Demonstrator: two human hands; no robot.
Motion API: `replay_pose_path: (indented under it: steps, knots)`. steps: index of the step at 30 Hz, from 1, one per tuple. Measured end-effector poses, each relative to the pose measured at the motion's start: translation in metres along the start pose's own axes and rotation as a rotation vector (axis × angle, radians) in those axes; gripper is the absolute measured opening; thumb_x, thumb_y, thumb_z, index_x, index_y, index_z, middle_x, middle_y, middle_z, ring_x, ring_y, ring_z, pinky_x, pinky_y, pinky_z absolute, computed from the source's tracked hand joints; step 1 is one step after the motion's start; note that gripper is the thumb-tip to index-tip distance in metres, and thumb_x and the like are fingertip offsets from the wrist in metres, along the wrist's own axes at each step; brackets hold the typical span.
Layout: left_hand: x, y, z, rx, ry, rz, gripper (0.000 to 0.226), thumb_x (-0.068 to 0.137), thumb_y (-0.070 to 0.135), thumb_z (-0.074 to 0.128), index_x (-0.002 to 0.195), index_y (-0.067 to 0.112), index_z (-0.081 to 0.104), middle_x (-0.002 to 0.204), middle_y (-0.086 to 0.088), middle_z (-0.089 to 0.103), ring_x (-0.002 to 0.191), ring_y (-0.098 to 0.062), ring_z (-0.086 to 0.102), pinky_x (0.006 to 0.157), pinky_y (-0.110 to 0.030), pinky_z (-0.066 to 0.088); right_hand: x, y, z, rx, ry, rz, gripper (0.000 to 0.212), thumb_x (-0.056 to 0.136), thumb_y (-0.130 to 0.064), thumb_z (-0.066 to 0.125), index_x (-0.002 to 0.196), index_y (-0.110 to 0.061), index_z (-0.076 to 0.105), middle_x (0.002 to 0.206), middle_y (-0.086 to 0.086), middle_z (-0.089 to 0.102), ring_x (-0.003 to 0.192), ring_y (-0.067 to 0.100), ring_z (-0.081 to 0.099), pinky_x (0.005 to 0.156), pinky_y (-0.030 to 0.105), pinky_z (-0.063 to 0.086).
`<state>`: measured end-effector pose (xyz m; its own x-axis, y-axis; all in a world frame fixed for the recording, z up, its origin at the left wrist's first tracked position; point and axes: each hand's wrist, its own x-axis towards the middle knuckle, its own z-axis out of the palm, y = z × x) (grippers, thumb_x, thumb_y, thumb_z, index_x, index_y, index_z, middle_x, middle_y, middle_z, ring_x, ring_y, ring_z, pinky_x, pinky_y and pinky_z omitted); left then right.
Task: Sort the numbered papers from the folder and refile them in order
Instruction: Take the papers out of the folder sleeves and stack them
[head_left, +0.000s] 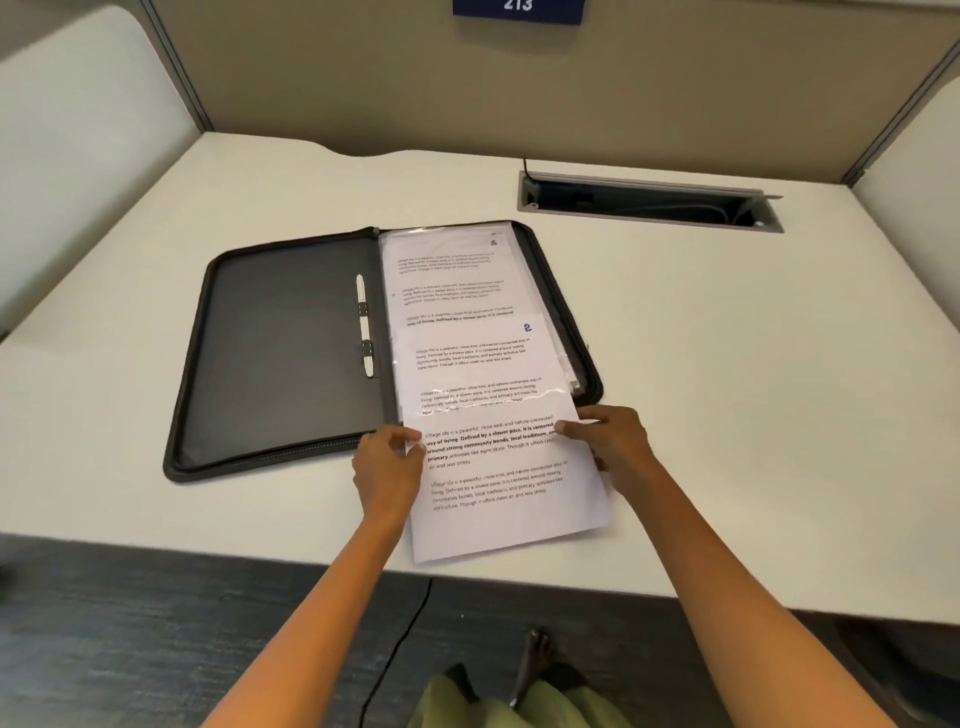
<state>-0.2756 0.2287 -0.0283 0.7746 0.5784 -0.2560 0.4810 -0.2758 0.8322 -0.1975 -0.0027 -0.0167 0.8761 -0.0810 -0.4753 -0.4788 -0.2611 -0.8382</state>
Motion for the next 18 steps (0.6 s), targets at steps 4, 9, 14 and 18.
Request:
replay_pose_path:
  steps: [4,9,14,18]
  knots:
    - [-0.003,-0.001,-0.006,-0.053,-0.078,-0.023,0.009,0.082,0.01,0.069,0.081,0.018,0.066,0.081,0.003,0.063,0.088,-0.024,0.064,0.081,-0.041,0.053,-0.009,0.0,0.001,0.025,0.112,0.002,0.019,0.073,-0.011,0.08,0.089,-0.004,0.073,0.08,0.01,0.068,0.068,0.023,0.062,0.057,0.025,0.046]
    - [-0.014,-0.006,-0.013,0.029,-0.147,0.088,0.011,0.082,0.015,0.07,0.074,0.022,0.068,0.078,0.006,0.068,0.078,-0.016,0.065,0.08,-0.042,0.054,-0.024,0.011,-0.005,0.028,0.168,-0.004,0.03,0.068,-0.005,0.082,0.097,-0.001,0.073,0.091,0.016,0.07,0.076,0.026,0.064,0.063,0.026,0.047]
    - [-0.042,-0.009,-0.017,0.009,-0.231,0.119,0.007,0.082,0.014,0.071,0.077,0.019,0.069,0.078,0.006,0.069,0.069,-0.012,0.067,0.075,-0.037,0.057,-0.05,0.016,-0.018,0.014,0.205,-0.056,0.033,0.068,-0.007,0.083,0.099,-0.005,0.073,0.096,0.011,0.07,0.083,0.027,0.066,0.073,0.028,0.048]
    - [-0.066,-0.014,-0.018,-0.029,-0.32,0.115,0.005,0.082,0.01,0.071,0.079,0.014,0.071,0.08,0.005,0.07,0.067,-0.009,0.068,0.069,-0.024,0.057,-0.071,0.019,-0.033,0.011,0.22,-0.081,0.031,0.067,-0.006,0.082,0.097,-0.005,0.075,0.095,0.011,0.072,0.082,0.027,0.068,0.078,0.031,0.053]
